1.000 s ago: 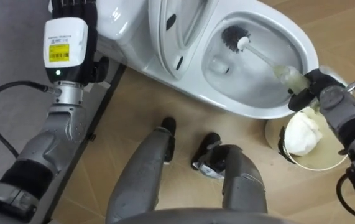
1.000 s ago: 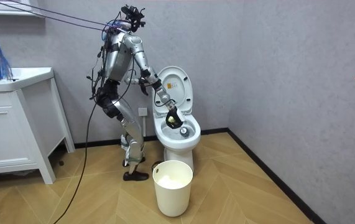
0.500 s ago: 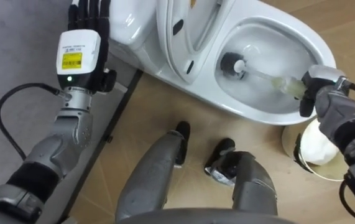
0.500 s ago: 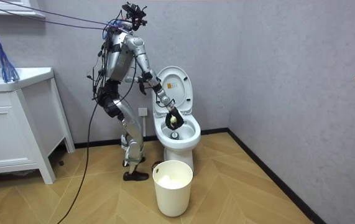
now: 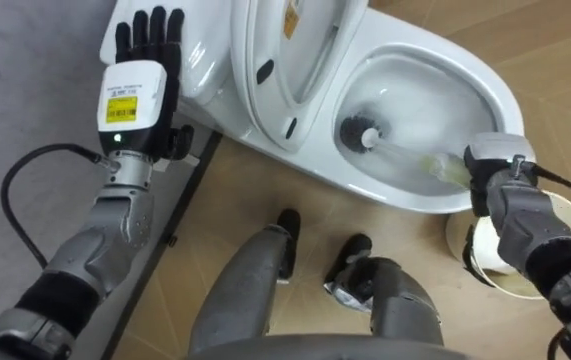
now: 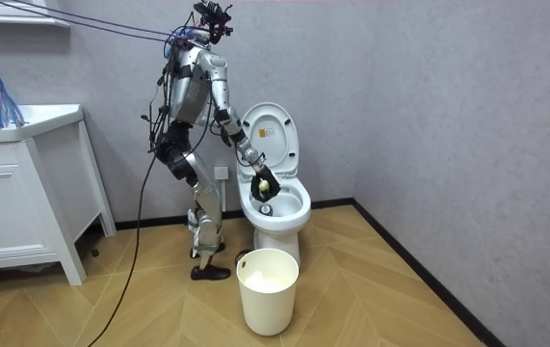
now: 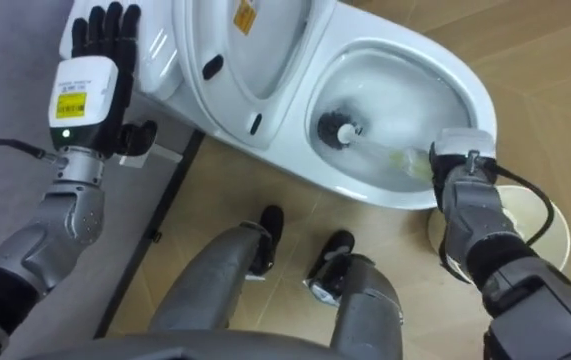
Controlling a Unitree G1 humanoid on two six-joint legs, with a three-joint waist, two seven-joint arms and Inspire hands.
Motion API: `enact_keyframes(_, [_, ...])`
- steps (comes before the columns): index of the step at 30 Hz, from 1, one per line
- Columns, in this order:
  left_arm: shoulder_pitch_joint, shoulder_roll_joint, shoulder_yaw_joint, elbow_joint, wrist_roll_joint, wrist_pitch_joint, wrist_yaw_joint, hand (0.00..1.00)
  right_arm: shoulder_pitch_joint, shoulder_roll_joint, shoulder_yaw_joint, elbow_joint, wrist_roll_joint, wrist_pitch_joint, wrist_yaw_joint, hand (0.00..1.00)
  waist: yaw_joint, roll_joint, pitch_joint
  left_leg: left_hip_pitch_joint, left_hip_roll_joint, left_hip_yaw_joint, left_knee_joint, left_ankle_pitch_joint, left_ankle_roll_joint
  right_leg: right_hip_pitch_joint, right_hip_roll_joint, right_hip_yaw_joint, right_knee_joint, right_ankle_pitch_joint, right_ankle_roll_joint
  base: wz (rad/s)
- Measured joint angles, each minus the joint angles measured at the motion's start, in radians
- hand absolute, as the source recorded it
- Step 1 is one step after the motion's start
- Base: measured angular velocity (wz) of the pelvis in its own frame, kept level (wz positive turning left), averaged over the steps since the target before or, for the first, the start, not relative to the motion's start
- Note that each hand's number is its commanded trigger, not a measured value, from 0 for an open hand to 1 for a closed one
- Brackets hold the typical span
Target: Brush toilet
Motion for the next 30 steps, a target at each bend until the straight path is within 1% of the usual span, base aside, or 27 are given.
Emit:
enact_keyframes(4, [0.022, 0.001, 0.003, 0.002, -0.035, -0.006, 0.017, 0.0, 0.028, 0.007, -0.005, -0.015, -0.003, -0.001, -0.007, 1.0, -0.029, -0.004, -0.002, 0.01, 0.0, 0.001, -0.013, 0.0, 0.0, 0.01, 0.003, 0.001, -0.014, 0.002, 0.003, 0.01])
enact_keyframes(6, [0.032, 0.001, 0.005, 0.002, -0.06, -0.017, 0.026, 0.0, 0.067, 0.006, -0.008, -0.048, -0.042, -0.002, -0.025, 1.0, -0.043, -0.005, -0.0021, 0.018, 0.001, 0.001, -0.013, 0.0, 0.0, 0.021, 0.005, 0.0, -0.02, 0.001, 0.004, 0.05])
enact_keyframes(9, [0.037, 0.001, 0.009, 0.002, -0.064, -0.021, 0.028, 0.0, 0.105, 0.006, -0.018, -0.083, -0.078, -0.002, -0.039, 1.0, -0.054, -0.005, -0.0021, 0.03, 0.0, 0.001, -0.014, 0.0, 0.0, 0.036, 0.007, -0.002, -0.03, 0.001, 0.006, 0.01])
enact_keyframes(12, [0.036, 0.001, 0.009, 0.002, -0.08, -0.023, 0.03, 0.0, 0.111, 0.01, -0.018, -0.086, -0.083, -0.002, -0.043, 1.0, -0.067, -0.008, -0.0018, 0.031, 0.0, 0.001, -0.013, 0.001, 0.001, 0.041, 0.006, -0.007, -0.035, 0.0, 0.009, 0.07])
enact_keyframes(16, [0.031, 0.002, 0.005, 0.003, -0.098, -0.024, 0.03, 0.0, 0.096, 0.012, -0.02, -0.064, -0.079, -0.003, -0.049, 1.0, -0.064, -0.01, -0.0009, 0.029, 0.0, 0.0, -0.014, 0.001, 0.002, 0.042, 0.006, -0.008, -0.034, 0.001, 0.011, 0.0])
enact_keyframes(18, [0.017, 0.003, -0.002, 0.003, -0.098, -0.029, 0.03, 0.0, 0.052, 0.014, -0.011, -0.004, -0.06, -0.02, -0.066, 1.0, -0.047, -0.011, 0.0003, 0.027, 0.0, 0.001, -0.015, 0.0, 0.004, 0.037, 0.005, -0.005, -0.03, 0.001, 0.011, -0.08])
enact_keyframes(19, [0.009, 0.004, -0.006, 0.002, -0.09, -0.03, 0.03, 0.0, 0.02, 0.007, 0.007, 0.024, -0.025, -0.029, -0.066, 1.0, -0.034, -0.014, 0.0022, 0.023, 0.0, 0.002, -0.015, 0.0, 0.004, 0.028, 0.005, 0.002, -0.025, 0.003, 0.01, -0.11])
enact_keyframes(20, [0.005, 0.004, -0.009, 0.002, -0.087, -0.029, 0.031, 0.0, 0.0, 0.004, 0.015, 0.043, -0.008, -0.036, -0.068, 1.0, -0.029, -0.014, 0.0027, 0.019, 0.0, 0.002, -0.014, 0.0, 0.004, 0.023, 0.005, 0.003, -0.022, 0.003, 0.01, -0.09])
enact_keyframes(21, [-0.007, 0.005, -0.012, 0.002, -0.08, -0.031, 0.031, 0.0, -0.043, 0.0, 0.021, 0.09, 0.035, -0.054, -0.07, 1.0, -0.018, -0.018, 0.0064, 0.012, 0.0, 0.004, -0.014, 0.001, 0.004, 0.011, 0.001, 0.007, -0.012, 0.003, 0.009, -0.05])
enact_keyframes(22, [-0.016, 0.008, -0.013, -0.001, -0.069, -0.034, 0.032, 0.0, -0.091, -0.003, 0.022, 0.138, 0.069, -0.072, -0.07, 1.0, -0.008, -0.031, 0.0147, 0.009, -0.001, 0.01, -0.016, 0.003, 0.004, -0.004, -0.012, 0.009, 0.008, -0.002, 0.005, -0.03])
enact_keyframes(23, [-0.019, 0.01, -0.014, -0.001, -0.064, -0.035, 0.034, 0.0, -0.114, -0.005, 0.027, 0.162, 0.1, -0.082, -0.07, 1.0, -0.004, -0.036, 0.0179, 0.006, -0.002, 0.014, -0.017, 0.005, 0.005, -0.012, -0.016, 0.011, 0.017, -0.004, 0.004, 0.0])
enact_keyframes(24, [-0.026, 0.013, -0.016, -0.001, -0.058, -0.039, 0.043, 0.0, -0.154, -0.009, 0.032, 0.2, 0.163, -0.099, -0.066, 1.0, 0.007, -0.043, 0.0224, -0.004, -0.002, 0.02, -0.015, 0.007, 0.006, -0.027, -0.022, 0.013, 0.03, -0.008, 0.003, 0.0])
enact_keyframes(25, [-0.03, 0.015, -0.016, -0.002, -0.053, -0.041, 0.047, 0.0, -0.171, -0.013, 0.034, 0.214, 0.192, -0.103, -0.065, 1.0, 0.012, -0.046, 0.0242, -0.01, -0.002, 0.021, -0.013, 0.007, 0.006, -0.034, -0.023, 0.015, 0.035, -0.009, 0.003, -0.07])
enact_keyframes(26, [-0.042, 0.017, -0.016, -0.002, -0.04, -0.046, 0.054, 0.0, -0.205, -0.016, 0.033, 0.248, 0.253, -0.111, -0.065, 1.0, 0.022, -0.062, 0.0335, -0.016, -0.003, 0.03, -0.014, 0.007, 0.006, -0.052, -0.026, 0.028, 0.046, -0.011, 0.002, -0.07])
enact_keyframes(28, [-0.045, 0.02, -0.017, -0.005, -0.028, -0.048, 0.073, 0.0, -0.254, -0.016, 0.031, 0.291, 0.356, -0.118, -0.064, 1.0, 0.024, -0.078, 0.039, -0.034, -0.007, 0.034, 0.002, 0.009, 0.007, -0.076, -0.032, 0.037, 0.074, -0.017, 0.002, -0.03])
enact_keyframes(30, [-0.044, 0.021, -0.015, -0.016, -0.027, -0.046, 0.082, 0.0, -0.283, -0.023, 0.029, 0.324, 0.407, -0.125, -0.062, 1.0, 0.021, -0.091, 0.0419, -0.041, -0.017, 0.036, 0.005, 0.01, 0.009, -0.092, -0.046, 0.041, 0.088, -0.026, 0.003, 0.02])
